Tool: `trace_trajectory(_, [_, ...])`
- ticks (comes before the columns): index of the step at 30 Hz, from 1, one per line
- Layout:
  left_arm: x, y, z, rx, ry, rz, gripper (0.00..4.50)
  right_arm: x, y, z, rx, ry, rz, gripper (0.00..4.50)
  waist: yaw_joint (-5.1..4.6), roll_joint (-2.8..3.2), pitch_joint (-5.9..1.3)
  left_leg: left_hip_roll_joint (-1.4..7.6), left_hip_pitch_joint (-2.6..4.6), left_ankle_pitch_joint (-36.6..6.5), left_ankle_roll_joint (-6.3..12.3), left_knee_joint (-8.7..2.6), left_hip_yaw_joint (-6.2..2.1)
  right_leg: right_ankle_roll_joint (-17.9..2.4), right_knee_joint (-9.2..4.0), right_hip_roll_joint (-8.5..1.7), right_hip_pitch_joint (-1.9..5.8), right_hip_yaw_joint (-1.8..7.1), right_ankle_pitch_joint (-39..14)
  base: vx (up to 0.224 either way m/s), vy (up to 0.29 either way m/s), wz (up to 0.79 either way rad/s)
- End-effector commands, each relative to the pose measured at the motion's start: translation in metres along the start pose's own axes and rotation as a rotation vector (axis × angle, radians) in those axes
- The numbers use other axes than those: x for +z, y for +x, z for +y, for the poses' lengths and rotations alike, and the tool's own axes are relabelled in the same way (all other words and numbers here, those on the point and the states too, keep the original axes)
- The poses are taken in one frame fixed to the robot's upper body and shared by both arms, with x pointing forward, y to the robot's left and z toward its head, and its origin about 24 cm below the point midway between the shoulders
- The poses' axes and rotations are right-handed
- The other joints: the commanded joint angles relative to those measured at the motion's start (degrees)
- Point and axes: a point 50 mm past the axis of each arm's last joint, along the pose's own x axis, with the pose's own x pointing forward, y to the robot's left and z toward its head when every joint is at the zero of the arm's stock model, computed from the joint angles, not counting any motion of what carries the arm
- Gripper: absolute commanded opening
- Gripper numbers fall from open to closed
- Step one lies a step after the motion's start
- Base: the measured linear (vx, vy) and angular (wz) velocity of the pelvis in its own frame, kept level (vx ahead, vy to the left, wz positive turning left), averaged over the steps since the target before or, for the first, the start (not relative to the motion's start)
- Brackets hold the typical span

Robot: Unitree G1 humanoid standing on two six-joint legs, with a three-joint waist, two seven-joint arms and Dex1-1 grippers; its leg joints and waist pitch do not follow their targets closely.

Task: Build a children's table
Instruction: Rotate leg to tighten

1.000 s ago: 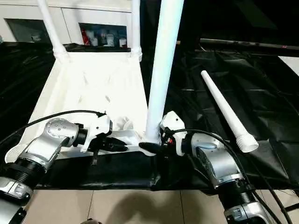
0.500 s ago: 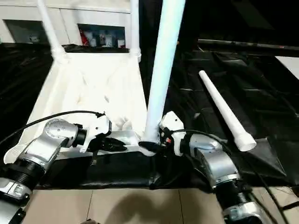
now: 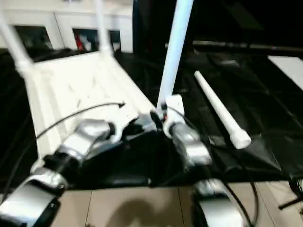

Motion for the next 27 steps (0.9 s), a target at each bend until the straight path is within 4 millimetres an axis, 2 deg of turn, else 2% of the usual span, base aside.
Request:
trace_trajectory(1, [0.018,0.006,-0.005,0.007,0.010,-0.089,0.00,-0.032,0.001,0.021,0.065,0.012,0.136,2.74,0.34,-0.22,-3.40,-0.40,-0.05,-8.5,1.53,-3.20,0.57,-10.9,-4.42,-1.87,3.10,1.93,-5.4,0.000,0.000,0.00])
trace_trajectory(4, [0.013,0.004,-0.002,0.016,0.014,-0.076,0.00,-0.028,0.003,0.025,0.092,0.018,0.103,2.74,0.22,-0.31,-3.25,-0.38,0.06,-10.5,1.76,-3.30,0.63,-10.9,-4.80,-2.05,2.95,1.93,-8.5,0.000,0.000,0.00])
trace_trajectory(5, [0.012,0.004,-0.002,0.017,0.015,-0.075,0.00,-0.028,0.004,0.026,0.095,0.021,0.097,3.09,0.19,-0.30,-3.23,-0.35,0.07,-10.9,1.74,-3.32,0.63,-10.7,-4.88,-2.09,2.92,1.95,-9.2,0.000,0.000,0.00])
trace_trajectory(6, [0.010,0.001,-0.001,0.008,0.018,-0.074,0.00,-0.024,0.003,0.025,0.118,0.021,0.072,3.30,0.15,-0.53,-3.22,-0.34,0.05,-11.2,1.71,-3.34,0.62,-10.5,-4.97,-2.04,2.92,1.93,-10.0,0.000,0.000,0.00])
trace_trajectory(7, [0.008,-0.001,0.000,-0.002,0.021,-0.075,0.00,-0.020,0.003,0.024,0.134,0.018,0.051,3.30,0.20,-0.48,-3.21,-0.36,0.05,-11.3,1.79,-3.34,0.62,-10.4,-4.97,-2.05,2.91,1.93,-10.3,0.000,0.000,0.00])
trace_trajectory(8, [0.006,-0.004,0.001,-0.013,0.026,-0.079,0.00,-0.017,0.003,0.022,0.153,0.017,0.036,3.46,0.13,-0.44,-3.31,-0.37,-0.19,-10.4,2.08,-3.34,0.54,-10.4,-4.83,-2.04,3.09,1.93,-9.1,0.000,0.000,0.00])
trace_trajectory(9, [0.005,-0.007,0.002,-0.031,0.033,-0.086,0.00,-0.013,0.001,0.020,0.179,0.004,0.020,3.49,0.04,-0.65,-3.33,-0.36,-0.24,-10.2,2.21,-3.33,0.55,-10.5,-4.72,-1.99,3.13,1.91,-8.5,0.000,0.000,0.00])
trace_trajectory(11, [0.001,-0.013,0.002,-0.076,0.050,-0.098,0.00,-0.007,-0.002,0.014,0.228,-0.029,0.002,3.53,0.09,-0.55,-3.26,-0.36,-0.20,-9.8,2.87,-3.29,0.53,-10.8,-4.69,-1.98,3.19,1.89,-7.5,0.000,0.000,0.00])
trace_trajectory(13, [-0.003,-0.019,0.003,-0.109,0.063,-0.101,0.00,-0.003,-0.006,0.009,0.276,-0.065,-0.006,3.84,0.11,-0.50,-3.29,-0.22,-0.10,-9.5,3.47,-3.28,0.58,-11.4,-4.63,-2.04,3.07,1.96,-6.6,0.000,0.000,0.00])
trace_trajectory(15, [-0.006,-0.024,0.004,-0.143,0.078,-0.107,0.00,-0.002,-0.012,0.004,0.330,-0.101,-0.009,3.84,0.37,-0.65,-3.27,-0.15,0.05,-9.1,3.70,-3.22,0.67,-11.8,-4.64,-1.96,3.06,1.94,-6.5,0.000,0.000,0.00])
trace_trajectory(17, [-0.010,-0.033,0.005,-0.192,0.089,-0.113,0.00,-0.001,-0.022,-0.003,0.421,-0.158,-0.004,3.84,0.64,-0.54,-3.22,-0.04,0.09,-9.5,4.02,-3.26,0.69,-11.8,-4.55,-1.95,3.01,1.96,-6.1,0.000,0.000,0.00])
trace_trajectory(18, [-0.012,-0.040,0.005,-0.251,0.103,-0.124,0.00,-0.001,-0.032,-0.009,0.510,-0.199,0.014,3.84,0.61,-0.52,-3.23,0.05,0.09,-9.2,3.99,-3.26,0.73,-12.1,-4.38,-2.02,2.87,2.07,-5.3,0.000,0.000,0.00])
trace_trajectory(19, [-0.012,-0.040,0.005,-0.251,0.103,-0.124,0.00,-0.001,-0.032,-0.009,0.510,-0.199,0.014,3.84,0.77,-0.46,-3.21,-0.02,0.13,-9.4,4.16,-3.29,0.64,-12.1,-4.44,-1.90,3.02,1.96,-5.3,0.000,0.000,0.00])
trace_trajectory(21, [-0.018,-0.050,0.005,-0.329,0.123,-0.110,0.00,-0.003,-0.045,-0.015,0.605,-0.258,0.045,3.84,0.84,-0.62,-3.23,0.11,0.11,-9.0,4.58,-3.17,0.75,-12.5,-4.22,-1.97,3.04,2.10,-3.7,0.000,0.000,0.00])
trace_trajectory(27, [-0.020,-0.057,0.006,-0.367,0.120,-0.124,0.00,-0.001,-0.053,-0.017,0.658,-0.290,0.044,3.84,1.27,-0.59,-3.10,0.15,0.26,-10.3,3.48,-3.35,0.76,-12.0,-4.48,-2.11,2.73,2.12,-7.5,0.000,0.000,0.00])
